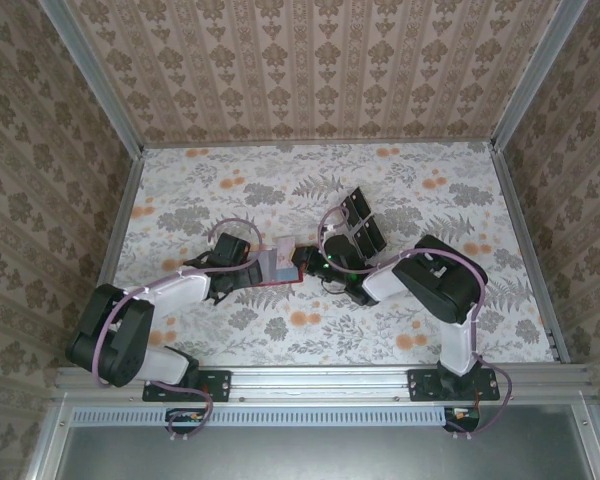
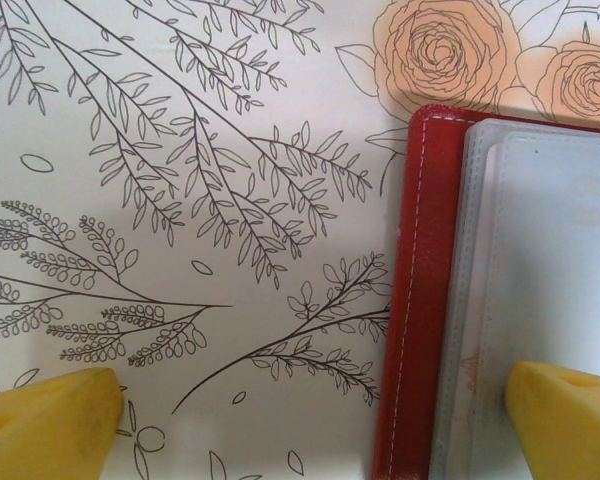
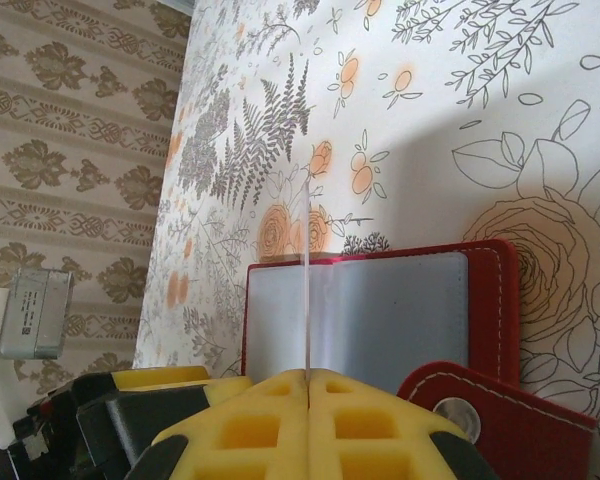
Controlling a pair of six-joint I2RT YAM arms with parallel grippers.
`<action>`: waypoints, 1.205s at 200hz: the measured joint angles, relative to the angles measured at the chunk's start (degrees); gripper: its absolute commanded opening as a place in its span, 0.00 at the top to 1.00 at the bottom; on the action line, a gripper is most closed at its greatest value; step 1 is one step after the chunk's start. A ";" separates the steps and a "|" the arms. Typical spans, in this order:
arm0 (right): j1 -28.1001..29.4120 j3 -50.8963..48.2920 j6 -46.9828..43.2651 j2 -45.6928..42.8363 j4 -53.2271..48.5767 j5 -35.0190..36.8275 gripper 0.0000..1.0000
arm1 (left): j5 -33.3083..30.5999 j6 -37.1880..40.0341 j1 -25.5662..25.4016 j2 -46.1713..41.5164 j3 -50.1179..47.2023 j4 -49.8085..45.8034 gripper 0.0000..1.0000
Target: Put the credit cards into the card holder
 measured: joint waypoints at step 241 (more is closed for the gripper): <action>3.02 2.25 3.02 5.44 2.80 -0.20 1.00 | -0.04 -0.17 0.00 0.00 0.00 0.00 0.00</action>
